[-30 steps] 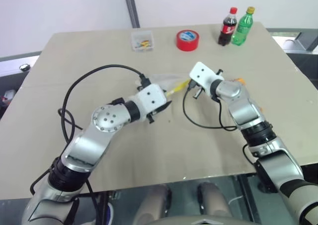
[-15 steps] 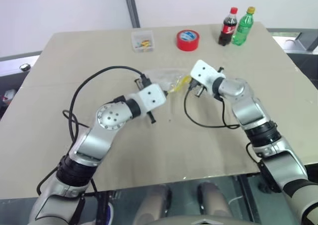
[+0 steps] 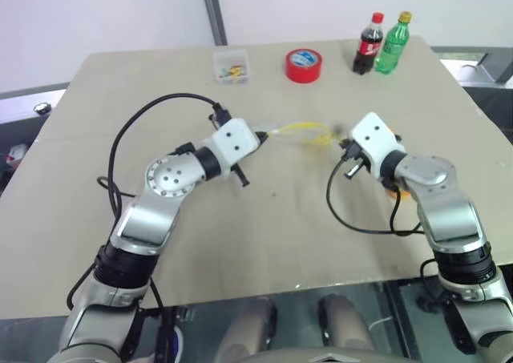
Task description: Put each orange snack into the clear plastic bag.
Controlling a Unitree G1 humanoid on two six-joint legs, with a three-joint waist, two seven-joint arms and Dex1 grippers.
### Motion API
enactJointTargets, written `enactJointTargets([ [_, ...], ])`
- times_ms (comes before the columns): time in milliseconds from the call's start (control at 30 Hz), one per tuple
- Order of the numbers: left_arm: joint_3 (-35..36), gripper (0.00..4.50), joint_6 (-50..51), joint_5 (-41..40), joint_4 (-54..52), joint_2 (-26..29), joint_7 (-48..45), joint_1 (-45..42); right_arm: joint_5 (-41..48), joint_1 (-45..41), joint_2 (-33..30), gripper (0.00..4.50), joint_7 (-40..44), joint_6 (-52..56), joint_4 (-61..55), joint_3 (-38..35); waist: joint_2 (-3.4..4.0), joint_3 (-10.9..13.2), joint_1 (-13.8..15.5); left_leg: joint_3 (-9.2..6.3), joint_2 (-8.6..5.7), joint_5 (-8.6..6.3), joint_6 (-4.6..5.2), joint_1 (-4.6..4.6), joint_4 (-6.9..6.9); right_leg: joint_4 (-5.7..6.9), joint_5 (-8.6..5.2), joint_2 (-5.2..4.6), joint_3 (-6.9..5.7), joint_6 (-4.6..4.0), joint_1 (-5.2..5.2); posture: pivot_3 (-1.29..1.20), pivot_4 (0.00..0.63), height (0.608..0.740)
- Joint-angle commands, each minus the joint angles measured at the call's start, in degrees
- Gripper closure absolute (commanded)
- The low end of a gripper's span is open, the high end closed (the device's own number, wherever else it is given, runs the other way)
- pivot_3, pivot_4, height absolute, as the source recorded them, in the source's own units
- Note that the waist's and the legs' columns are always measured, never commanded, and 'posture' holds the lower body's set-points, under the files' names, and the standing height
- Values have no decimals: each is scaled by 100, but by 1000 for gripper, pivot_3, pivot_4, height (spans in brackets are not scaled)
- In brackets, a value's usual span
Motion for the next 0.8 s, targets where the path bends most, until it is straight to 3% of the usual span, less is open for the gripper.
enactJointTargets([
  [33,111,4500,-169,39,-100,37,-74,-80,503,-202,366,4450,-155,655,-580,-259,0,0,4,0,-1,0,0,0,1,0,0,-1,0,0,1,0,150,713],
  [167,128,4500,-134,72,-116,41,-88,-67,517,-264,221,4450,-348,689,-496,-230,0,0,28,0,-7,0,1,-2,1,-3,0,-4,-1,0,1,0,150,713],
  [367,220,4500,-45,92,-85,83,-57,-15,-109,70,-998,4450,-524,-656,329,103,0,0,112,-2,-10,0,0,-2,2,-6,0,-7,-6,0,2,0,150,713],
  [467,211,4500,-44,139,-55,89,-36,-52,-161,153,-1341,3605,-454,-1163,563,259,-1,0,96,0,-9,0,0,-2,1,-5,0,-7,-4,0,2,0,150,713],
  [533,203,4500,-47,174,-34,72,-16,-83,-17,276,-1491,2677,-327,-1170,393,104,0,1,92,1,-9,0,0,-2,1,-5,0,-6,-4,0,1,0,150,713],
  [600,189,4500,-58,222,-28,50,11,-91,489,343,-1418,2677,-122,-751,40,-330,-1,1,92,0,-7,0,0,-2,1,-5,0,-6,-3,0,1,0,150,713],
  [667,171,4500,-80,282,-21,45,34,-85,813,377,-1387,3064,-10,-432,-263,-578,-1,1,94,0,-6,0,0,-4,1,-6,0,-6,-2,0,1,0,150,713],
  [800,164,4500,-112,319,-23,3,51,-91,1590,49,-642,4460,-209,397,-710,-838,-1,1,87,-3,-6,0,1,-3,1,-7,0,-6,-4,0,4,0,150,713],
])
